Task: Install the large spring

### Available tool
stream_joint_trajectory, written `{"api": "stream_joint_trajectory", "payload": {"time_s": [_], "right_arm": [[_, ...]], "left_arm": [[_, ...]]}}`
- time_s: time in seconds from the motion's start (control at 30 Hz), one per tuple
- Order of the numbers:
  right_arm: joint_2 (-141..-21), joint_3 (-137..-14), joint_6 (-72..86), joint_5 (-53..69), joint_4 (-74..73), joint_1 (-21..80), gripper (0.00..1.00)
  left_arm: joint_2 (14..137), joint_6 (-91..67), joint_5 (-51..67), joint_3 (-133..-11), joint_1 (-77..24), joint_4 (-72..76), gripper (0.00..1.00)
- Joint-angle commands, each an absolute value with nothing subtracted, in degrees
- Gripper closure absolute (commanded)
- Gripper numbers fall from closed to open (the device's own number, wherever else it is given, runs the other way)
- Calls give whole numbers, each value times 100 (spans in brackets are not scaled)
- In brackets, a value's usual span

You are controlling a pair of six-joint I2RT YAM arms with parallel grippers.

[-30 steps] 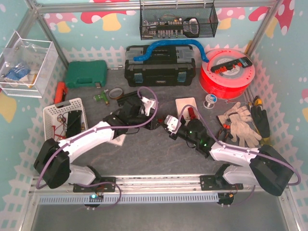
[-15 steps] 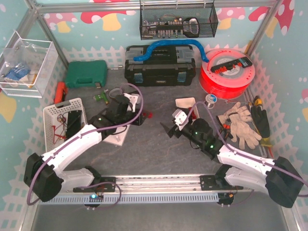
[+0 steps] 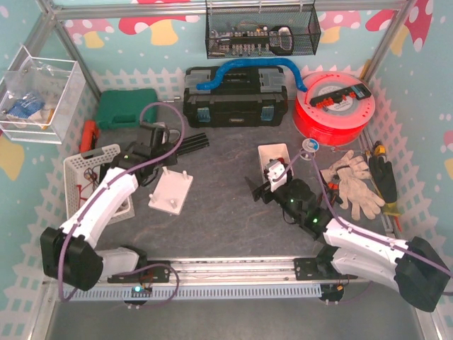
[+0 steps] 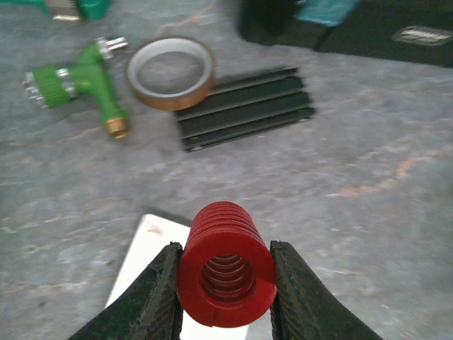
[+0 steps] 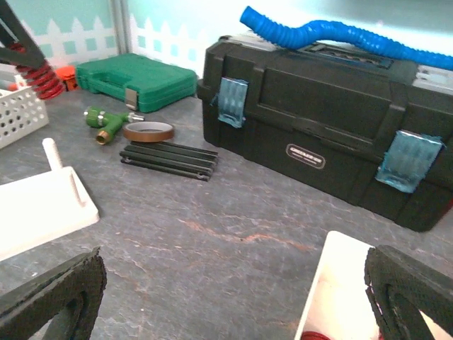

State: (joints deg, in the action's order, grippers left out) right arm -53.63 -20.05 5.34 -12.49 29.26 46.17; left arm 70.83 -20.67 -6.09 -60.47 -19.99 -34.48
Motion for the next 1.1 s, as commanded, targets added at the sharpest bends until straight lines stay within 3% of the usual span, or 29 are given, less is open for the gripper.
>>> {"api": "stream_joint_trajectory", "payload": {"time_s": [0.0,1.07], "right_arm": [[-5248,-1865,722,-1797,3112,4623,1],[-5160,-1889,782,-2060,2999,4623,1]], "left_arm": [[7548,-1647,-1132,-6367,-1511,-3977,100],[8659,-1417,-670,-6532,-1116,-4017,100]]}}
